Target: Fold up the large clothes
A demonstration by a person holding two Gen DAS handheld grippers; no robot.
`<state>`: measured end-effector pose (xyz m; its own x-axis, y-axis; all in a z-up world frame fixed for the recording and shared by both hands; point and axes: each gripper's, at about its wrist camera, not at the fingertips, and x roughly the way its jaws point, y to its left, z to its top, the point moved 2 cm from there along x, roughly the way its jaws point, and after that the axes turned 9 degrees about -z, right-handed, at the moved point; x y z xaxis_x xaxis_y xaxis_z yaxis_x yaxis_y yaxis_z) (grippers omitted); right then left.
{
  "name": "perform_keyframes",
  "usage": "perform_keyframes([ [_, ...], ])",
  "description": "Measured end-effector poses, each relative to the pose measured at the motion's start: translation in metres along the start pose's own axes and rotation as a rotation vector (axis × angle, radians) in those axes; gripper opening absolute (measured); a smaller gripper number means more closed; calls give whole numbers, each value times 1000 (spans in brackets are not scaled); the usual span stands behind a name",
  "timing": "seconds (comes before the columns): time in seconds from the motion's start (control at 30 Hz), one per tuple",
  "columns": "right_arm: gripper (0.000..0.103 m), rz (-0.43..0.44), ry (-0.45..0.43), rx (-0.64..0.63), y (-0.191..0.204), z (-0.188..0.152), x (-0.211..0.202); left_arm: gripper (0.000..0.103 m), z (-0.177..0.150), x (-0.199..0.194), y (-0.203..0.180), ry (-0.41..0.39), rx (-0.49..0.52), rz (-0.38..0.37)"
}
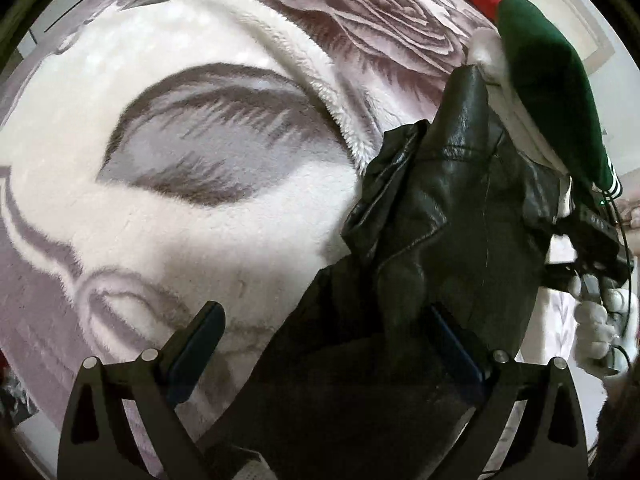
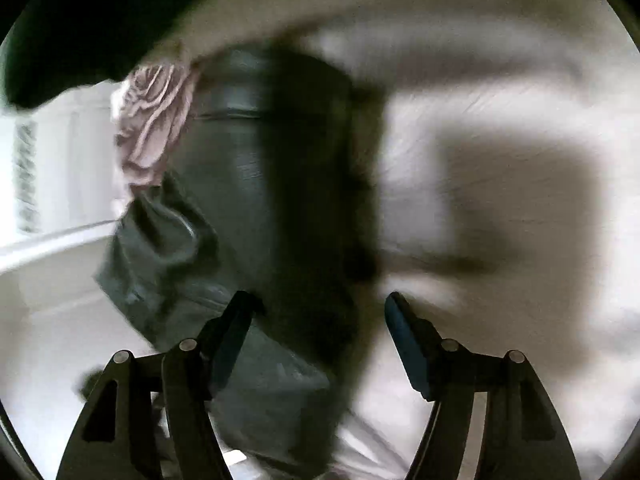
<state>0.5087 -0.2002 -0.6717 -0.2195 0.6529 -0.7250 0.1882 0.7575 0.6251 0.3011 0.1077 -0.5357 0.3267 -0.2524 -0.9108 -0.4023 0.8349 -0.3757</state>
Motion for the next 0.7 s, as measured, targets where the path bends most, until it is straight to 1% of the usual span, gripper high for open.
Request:
perform_keyframes([
  [0.03, 60, 13, -16, -10, 3, 0, 3, 103, -2, -2, -4, -4, 6, 2],
  [0.07, 48, -32, -38, -21, 7, -3, 3, 103, -8, -5, -9, -12, 15, 6],
  [0.1, 39, -36, -66, -7, 8, -8, -4, 103, -12, -11, -12, -25, 30, 16],
  [0.13, 22, 1, -90, 52, 3, -17, -14, 103, -18, -16, -14, -30, 43, 26],
  [0.17, 19, 38, -118, 118, -4, -28, -27, 103, -22, -20, -15, -33, 49, 28],
  [0.2, 18, 46, -155, 158, -8, -41, -42, 103, -27, -26, -16, -36, 55, 26],
  [0.27, 18, 11, -246, 209, -15, -71, -74, 103, -42, -37, -17, -25, 66, 26],
  [0.33, 18, 17, -328, 348, -44, -114, -111, 103, -56, -47, -18, -15, 76, 32],
  [0.37, 18, 3, -351, 400, -60, -130, -123, 103, -63, -51, -17, -8, 81, 39],
  [0.4, 19, -38, -358, 431, -76, -145, -132, 103, -70, -51, -16, 4, 83, 49],
  [0.43, 25, -96, -336, 449, -95, -156, -139, 103, -75, -51, -15, 14, 83, 60],
  [0.47, 36, -164, -296, 467, -113, -163, -146, 103, -76, -48, -16, 19, 79, 68],
  [0.5, 41, -231, -247, 483, -128, -170, -148, 103, -82, -46, -13, 33, 73, 80],
  [0.53, 43, -283, -221, 499, -139, -178, -155, 103, -87, -43, -11, 47, 61, 86],
  [0.57, 43, -313, -234, 511, -147, -186, -165, 103, -91, -42, -10, 50, 46, 84],
  [0.63, 44, -348, -323, 538, -155, -200, -195, 103, -94, -40, -10, 45, 23, 77],
  [0.67, 44, -387, -367, 558, -156, -207, -211, 103, -96, -39, -11, 40, 18, 77],
  [0.7, 44, -400, -402, 558, -153, -210, -223, 103, -96, -37, -15, 29, 13, 75],
])
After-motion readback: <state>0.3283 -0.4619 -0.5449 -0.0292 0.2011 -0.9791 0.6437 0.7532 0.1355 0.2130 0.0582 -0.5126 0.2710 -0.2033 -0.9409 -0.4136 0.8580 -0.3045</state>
